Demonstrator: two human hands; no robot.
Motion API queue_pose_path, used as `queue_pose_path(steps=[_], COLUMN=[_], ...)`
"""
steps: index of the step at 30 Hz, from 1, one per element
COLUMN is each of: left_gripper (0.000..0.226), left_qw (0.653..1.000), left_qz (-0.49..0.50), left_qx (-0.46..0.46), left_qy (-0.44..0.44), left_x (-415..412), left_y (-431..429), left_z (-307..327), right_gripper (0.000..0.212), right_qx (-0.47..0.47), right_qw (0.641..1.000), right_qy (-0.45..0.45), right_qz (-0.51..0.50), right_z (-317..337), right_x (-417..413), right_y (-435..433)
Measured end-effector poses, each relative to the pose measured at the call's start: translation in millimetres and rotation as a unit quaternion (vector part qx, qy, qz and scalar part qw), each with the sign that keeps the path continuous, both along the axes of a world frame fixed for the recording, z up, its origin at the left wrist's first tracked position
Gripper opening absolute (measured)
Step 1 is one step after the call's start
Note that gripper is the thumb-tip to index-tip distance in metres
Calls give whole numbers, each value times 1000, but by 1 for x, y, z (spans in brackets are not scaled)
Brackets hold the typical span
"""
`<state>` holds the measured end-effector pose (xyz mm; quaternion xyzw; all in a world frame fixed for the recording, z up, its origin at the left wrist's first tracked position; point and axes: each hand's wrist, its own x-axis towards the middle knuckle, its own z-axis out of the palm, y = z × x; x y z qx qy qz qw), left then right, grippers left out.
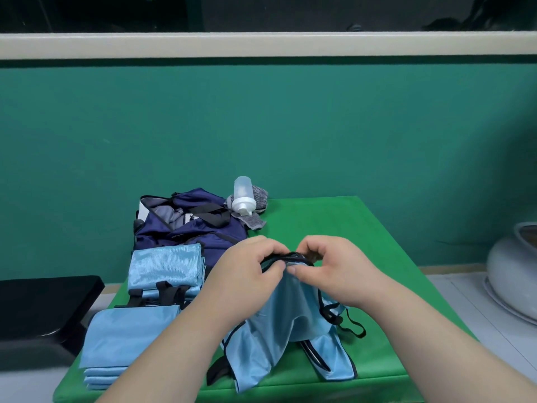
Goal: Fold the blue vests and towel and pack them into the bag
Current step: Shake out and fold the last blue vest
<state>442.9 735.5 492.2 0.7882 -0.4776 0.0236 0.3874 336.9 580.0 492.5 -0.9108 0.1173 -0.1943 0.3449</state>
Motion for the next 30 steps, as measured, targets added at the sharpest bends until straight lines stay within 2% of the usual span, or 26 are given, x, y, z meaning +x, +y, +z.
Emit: queue_pose_path(steps=[3, 8, 14, 20, 27, 30], left_gripper=[13, 19, 23, 3, 10, 20], left_qw=[1000, 998, 994, 999, 997, 997], left_qz=[16, 41, 39, 19, 29, 66], left_qx=[10, 0, 92, 38, 33, 21], left_qy=[3, 45, 30, -7, -68, -34], left_x=[1, 13, 22, 12, 13, 17], left_y=[2, 10, 18, 17, 15, 17], left_z=[-3, -3, -3, -6, -1, 3], right_gripper=[21, 12, 12, 10, 13, 12], right_qx=[1, 0, 44, 7, -5, 2], right_qw=[1000, 998, 998, 1000, 999, 999], right_qy=[9, 53, 11, 18, 33, 54], right_qz=[-8, -19, -43, -17, -11, -2], right_z=[-5, -22, -28, -15, -10, -15], right_x=[-1, 0, 3, 8, 10, 6], right_y=[-1, 5, 8, 5, 4, 3])
